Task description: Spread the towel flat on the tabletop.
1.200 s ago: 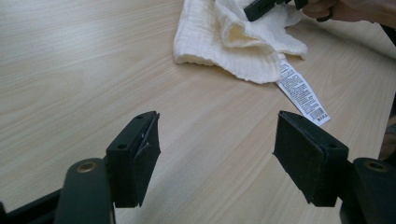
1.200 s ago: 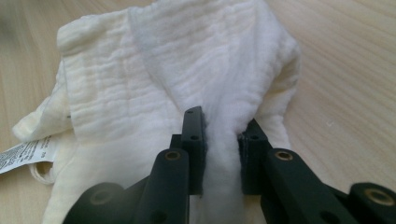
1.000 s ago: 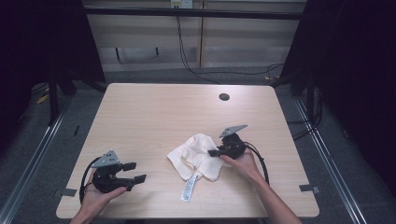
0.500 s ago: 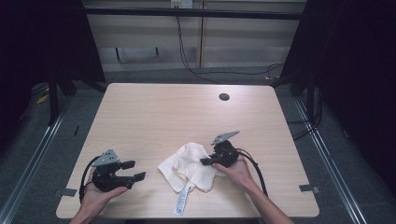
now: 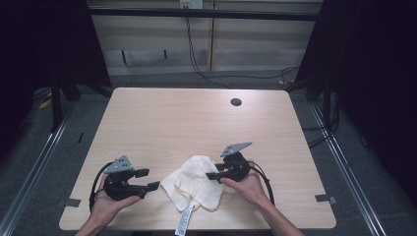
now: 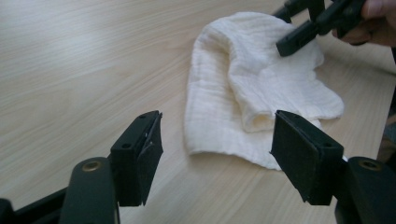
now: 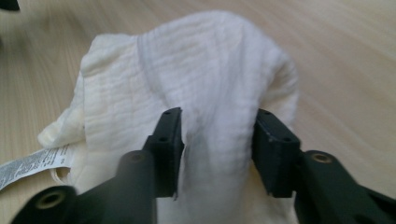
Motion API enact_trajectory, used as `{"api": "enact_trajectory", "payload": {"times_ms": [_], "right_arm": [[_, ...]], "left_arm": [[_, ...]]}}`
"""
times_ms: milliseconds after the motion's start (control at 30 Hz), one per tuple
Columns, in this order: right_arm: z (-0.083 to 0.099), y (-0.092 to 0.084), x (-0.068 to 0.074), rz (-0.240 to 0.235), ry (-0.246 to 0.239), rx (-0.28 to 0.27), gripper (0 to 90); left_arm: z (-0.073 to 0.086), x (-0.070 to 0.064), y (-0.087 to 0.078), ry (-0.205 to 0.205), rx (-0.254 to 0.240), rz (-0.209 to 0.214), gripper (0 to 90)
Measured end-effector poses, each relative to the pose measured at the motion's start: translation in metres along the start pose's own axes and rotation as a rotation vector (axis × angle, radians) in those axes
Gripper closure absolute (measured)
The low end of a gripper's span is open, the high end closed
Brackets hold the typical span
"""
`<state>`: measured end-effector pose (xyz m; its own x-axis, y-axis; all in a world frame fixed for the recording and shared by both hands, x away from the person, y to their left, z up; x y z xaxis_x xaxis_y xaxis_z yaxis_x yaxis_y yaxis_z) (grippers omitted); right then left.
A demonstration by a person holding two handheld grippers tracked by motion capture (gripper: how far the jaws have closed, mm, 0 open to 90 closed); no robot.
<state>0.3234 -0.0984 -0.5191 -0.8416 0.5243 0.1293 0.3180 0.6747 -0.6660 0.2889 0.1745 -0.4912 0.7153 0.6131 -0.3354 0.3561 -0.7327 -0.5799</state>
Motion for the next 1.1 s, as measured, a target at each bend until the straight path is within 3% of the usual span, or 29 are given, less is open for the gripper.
{"api": "enact_trajectory", "payload": {"times_ms": [33, 100, 133, 167, 200, 267, 300, 400, 467, 500, 533, 567, 633, 667, 800, 833, 933, 1033, 1100], "right_arm": [[-0.001, -0.009, -0.004, 0.014, 0.020, -0.003, 41.6], [0.000, -0.014, -0.006, 0.023, 0.015, -0.012, 41.3], [0.001, -0.029, -0.009, 0.042, 0.024, -0.042, 39.7], [0.001, -0.029, -0.009, 0.042, 0.024, -0.042, 39.7], [0.005, -0.042, -0.009, 0.058, 0.027, -0.056, 40.0], [0.008, -0.048, -0.009, 0.064, 0.025, -0.070, 40.1], [0.015, -0.059, -0.004, 0.065, 0.033, -0.085, 41.0], [0.027, -0.071, 0.001, 0.072, 0.038, -0.097, 42.2], [0.031, -0.074, 0.002, 0.071, 0.044, -0.099, 42.3], [0.040, -0.079, 0.002, 0.082, 0.049, -0.101, 42.7], [0.045, -0.082, 0.001, 0.091, 0.052, -0.107, 42.6], [0.048, -0.083, -0.001, 0.096, 0.061, -0.112, 42.6], [0.054, -0.086, -0.004, 0.097, 0.075, -0.119, 42.8], [0.055, -0.087, -0.005, 0.099, 0.078, -0.123, 43.3], [0.057, -0.088, -0.006, 0.104, 0.082, -0.132, 42.5], [0.057, -0.087, -0.006, 0.103, 0.075, -0.134, 42.5], [0.058, -0.084, -0.005, 0.098, 0.071, -0.123, 42.2], [0.059, -0.082, -0.004, 0.098, 0.067, -0.110, 42.1], [0.060, -0.082, -0.005, 0.096, 0.071, -0.110, 42.6]], "left_arm": [[-0.002, -0.011, 0.005, 0.022, 0.024, 0.042, 38.9], [-0.003, -0.016, 0.009, 0.042, 0.027, 0.051, 42.9], [-0.006, -0.028, 0.018, 0.064, 0.049, 0.078, 43.4], [-0.006, -0.028, 0.018, 0.064, 0.049, 0.078, 46.3], [-0.013, -0.041, 0.028, 0.075, 0.046, 0.118, 48.1], [-0.018, -0.046, 0.031, 0.071, 0.036, 0.133, 52.6], [-0.024, -0.056, 0.038, 0.119, 0.037, 0.149, 55.6], [-0.033, -0.069, 0.052, 0.158, 0.058, 0.179, 60.4], [-0.035, -0.074, 0.059, 0.160, 0.067, 0.190, 62.4], [-0.033, -0.084, 0.077, 0.176, 0.113, 0.210, 62.7], [-0.032, -0.088, 0.082, 0.177, 0.123, 0.226, 62.8], [-0.029, -0.094, 0.090, 0.155, 0.133, 0.276, 63.0], [-0.025, -0.098, 0.096, 0.152, 0.132, 0.294, 63.3], [-0.019, -0.105, 0.105, 0.193, 0.180, 0.292, 64.2], [-0.017, -0.112, 0.110, 0.219, 0.192, 0.308, 68.7], [-0.009, -0.112, 0.116, 0.253, 0.212, 0.282, 69.2], [0.000, -0.113, 0.123, 0.268, 0.245, 0.271, 68.0], [0.003, -0.115, 0.124, 0.272, 0.248, 0.272, 67.4], [0.007, -0.117, 0.128, 0.305, 0.267, 0.273, 64.4]]}}
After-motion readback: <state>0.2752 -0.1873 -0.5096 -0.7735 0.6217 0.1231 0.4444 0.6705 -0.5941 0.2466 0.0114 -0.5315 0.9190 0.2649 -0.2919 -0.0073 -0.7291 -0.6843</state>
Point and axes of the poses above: each handheld gripper's, and its own axes: y roughly forward along the jaws, z roughly out of its underside, x roughly to its left, the point moved 6 cm from there along y, roughly forward along the jaws, and after that the axes turned 9 degrees about -y, right-handed, at the moved point
